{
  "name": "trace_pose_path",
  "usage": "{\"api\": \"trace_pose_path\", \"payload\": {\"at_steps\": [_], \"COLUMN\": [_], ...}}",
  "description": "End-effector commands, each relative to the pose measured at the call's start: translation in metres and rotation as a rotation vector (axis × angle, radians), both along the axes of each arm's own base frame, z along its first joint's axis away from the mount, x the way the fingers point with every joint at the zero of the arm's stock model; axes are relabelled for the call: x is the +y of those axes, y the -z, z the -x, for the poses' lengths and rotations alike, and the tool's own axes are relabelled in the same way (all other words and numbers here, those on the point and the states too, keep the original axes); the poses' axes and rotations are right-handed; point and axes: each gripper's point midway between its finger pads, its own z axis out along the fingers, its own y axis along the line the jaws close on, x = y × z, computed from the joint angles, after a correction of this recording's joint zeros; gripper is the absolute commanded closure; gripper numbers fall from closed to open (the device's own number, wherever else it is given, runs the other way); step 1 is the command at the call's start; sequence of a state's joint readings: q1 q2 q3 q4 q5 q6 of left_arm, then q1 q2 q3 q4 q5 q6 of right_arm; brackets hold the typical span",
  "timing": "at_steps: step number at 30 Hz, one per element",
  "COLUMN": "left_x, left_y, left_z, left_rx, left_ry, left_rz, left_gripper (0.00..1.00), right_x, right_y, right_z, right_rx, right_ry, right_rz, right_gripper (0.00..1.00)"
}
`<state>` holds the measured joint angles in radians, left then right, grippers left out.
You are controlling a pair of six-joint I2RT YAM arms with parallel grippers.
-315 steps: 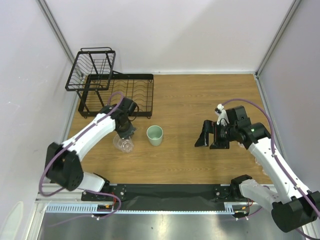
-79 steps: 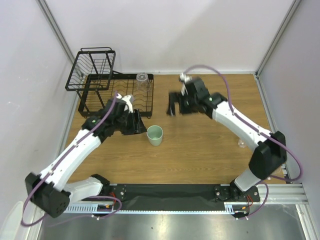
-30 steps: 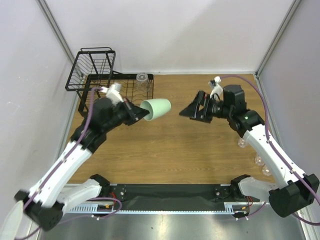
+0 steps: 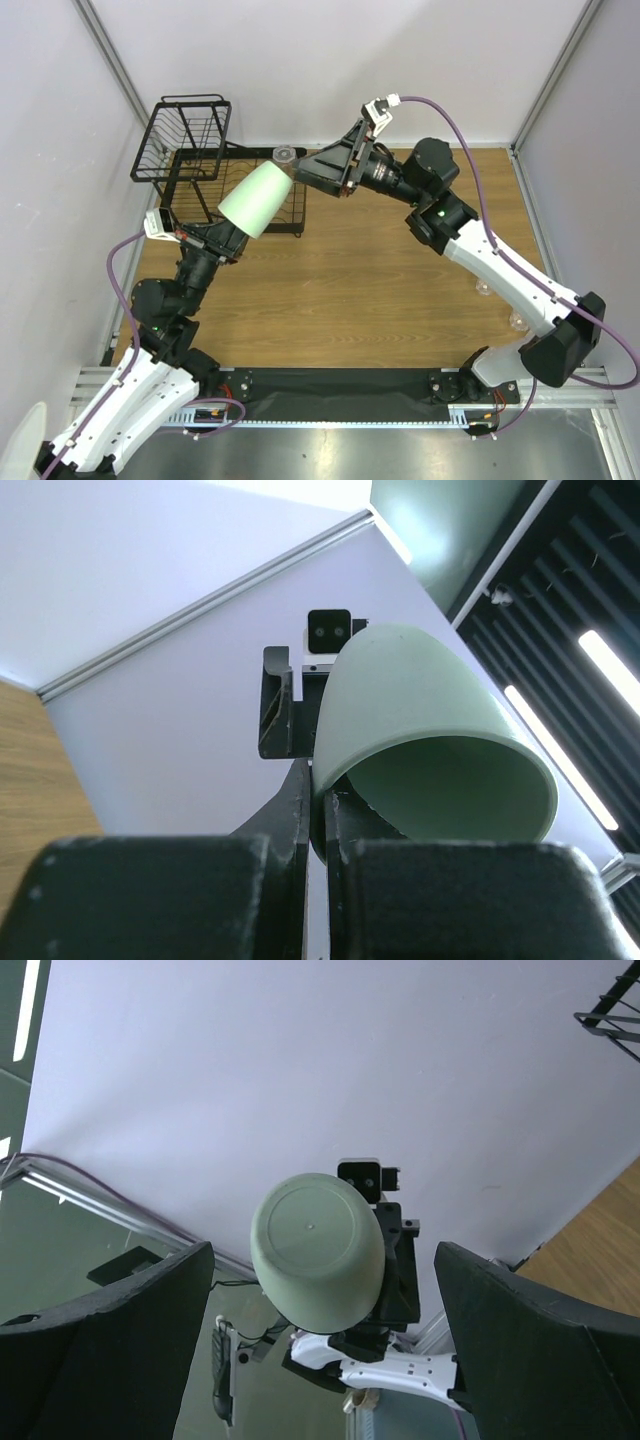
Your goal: Load the cups into the dish rack
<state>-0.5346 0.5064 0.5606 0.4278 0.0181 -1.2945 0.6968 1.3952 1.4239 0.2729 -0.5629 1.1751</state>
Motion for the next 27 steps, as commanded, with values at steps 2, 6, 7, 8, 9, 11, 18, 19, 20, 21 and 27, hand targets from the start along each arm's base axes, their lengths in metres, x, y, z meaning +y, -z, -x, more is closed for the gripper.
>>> {"api": "trace_pose_path", "payload": {"at_steps": [2,6,7,8,9,11,18,19,20,21,27], "left_x": [0.01,0.01,0.01,0.009,0.01,0.01,0.009,0.008,0.008,0.008,0.007], "left_y": [-0.013,-0.013,-0.014,-0.013,-0.016,-0.014,-0.015,-0.013,-0.014,-0.014,-0.01], "left_z": [0.003,0.003,0.003,0.002,0.003,0.001,0.002,0.002,0.002,0.003,0.005], "left_rx": [-0.038,-0.041,-0.043,-0.044,-0.054,-0.048,-0.055,-0.052,-0.054,-0.056,-0.049], "left_ry": [-0.017,-0.017,-0.016,-0.015,-0.016,-0.016,-0.008,-0.007,-0.006,0.0,0.014], "left_rz": [0.087,0.093,0.096,0.094,0.101,0.105,0.111,0.11,0.113,0.116,0.112], "left_gripper": [1.0,1.0,1.0,1.0,1.0,1.0,1.0,1.0,1.0,1.0,1.0], "right_x": [0.006,0.019,0.025,0.027,0.029,0.033,0.043,0.043,0.044,0.044,0.047], "right_y": [-0.036,-0.038,-0.035,-0.034,-0.032,-0.03,-0.025,-0.025,-0.024,-0.024,-0.023], "right_z": [0.01,0.016,0.018,0.019,0.02,0.022,0.024,0.025,0.024,0.024,0.021], "right_rx": [-0.078,-0.088,-0.08,-0.076,-0.072,-0.061,-0.044,-0.045,-0.042,-0.043,-0.054], "right_ry": [-0.015,-0.041,-0.055,-0.059,-0.062,-0.071,-0.083,-0.086,-0.084,-0.084,-0.077], "right_rz": [-0.09,-0.075,-0.067,-0.061,-0.058,-0.054,-0.04,-0.04,-0.037,-0.035,-0.018], "right_gripper": [0.0,0.01,0.01,0.03,0.04,0.09,0.24,0.25,0.25,0.24,0.26]}}
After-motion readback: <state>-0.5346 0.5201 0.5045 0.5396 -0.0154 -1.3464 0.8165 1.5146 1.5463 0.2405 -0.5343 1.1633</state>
